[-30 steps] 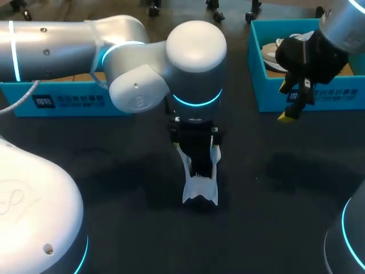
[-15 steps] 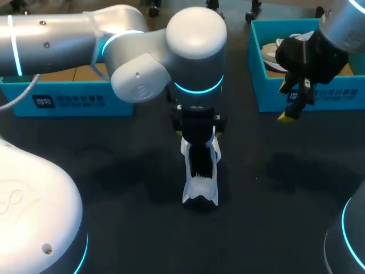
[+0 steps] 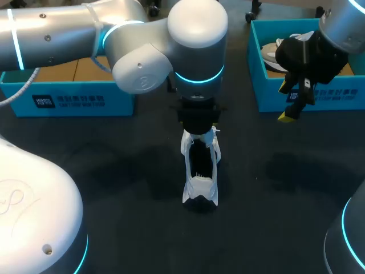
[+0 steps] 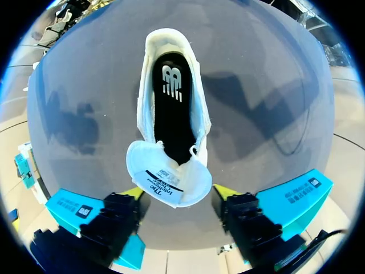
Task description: Take the shoe out of the shoebox, open the shoe tongue, remove and reinsert the insole, then place the shoe into the shoebox
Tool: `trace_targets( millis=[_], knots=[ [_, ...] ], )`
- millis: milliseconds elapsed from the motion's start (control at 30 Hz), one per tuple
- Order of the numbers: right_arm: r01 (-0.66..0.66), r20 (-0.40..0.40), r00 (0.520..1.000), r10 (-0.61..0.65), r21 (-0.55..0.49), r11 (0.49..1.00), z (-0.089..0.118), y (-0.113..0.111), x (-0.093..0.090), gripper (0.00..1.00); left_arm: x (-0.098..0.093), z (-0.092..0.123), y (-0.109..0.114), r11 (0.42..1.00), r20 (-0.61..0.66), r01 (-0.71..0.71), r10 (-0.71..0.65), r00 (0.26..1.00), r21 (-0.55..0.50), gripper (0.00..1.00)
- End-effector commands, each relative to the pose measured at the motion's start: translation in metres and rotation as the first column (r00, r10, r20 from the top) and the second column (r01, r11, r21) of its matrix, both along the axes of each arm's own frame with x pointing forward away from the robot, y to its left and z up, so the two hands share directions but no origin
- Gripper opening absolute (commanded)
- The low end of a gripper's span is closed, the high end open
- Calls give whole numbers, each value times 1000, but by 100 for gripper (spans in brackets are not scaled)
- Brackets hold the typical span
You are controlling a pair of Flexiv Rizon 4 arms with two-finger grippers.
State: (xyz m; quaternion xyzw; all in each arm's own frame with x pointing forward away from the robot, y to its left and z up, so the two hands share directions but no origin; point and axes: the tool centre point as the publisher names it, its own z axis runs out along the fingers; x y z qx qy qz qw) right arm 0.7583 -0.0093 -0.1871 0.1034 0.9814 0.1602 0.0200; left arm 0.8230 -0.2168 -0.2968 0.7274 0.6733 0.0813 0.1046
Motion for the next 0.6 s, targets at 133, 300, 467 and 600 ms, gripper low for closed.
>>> trace_targets(
  millis=[133, 300, 467, 600],
  knots=[
    [1, -1, 1000, -1, -2, 1000, -1, 1, 1, 100, 2, -4, -4, 1000, 6, 0, 0, 1000, 5, 29],
    [1, -1, 1000, -1, -2, 1000, -1, 1, 1, 100, 0, -7, -5, 1000, 2, 2, -2, 1000, 6, 30],
    [1, -1, 1000, -1, -2, 1000, -1, 1, 1, 100, -12, -7, -3, 1000, -19, 22, -22, 1000, 7, 33],
    [1, -1, 1000, -1, -2, 1000, -1, 1, 1, 100, -22, -8, -2, 1000, -23, 29, -29, 999, 0, 33]
  ],
)
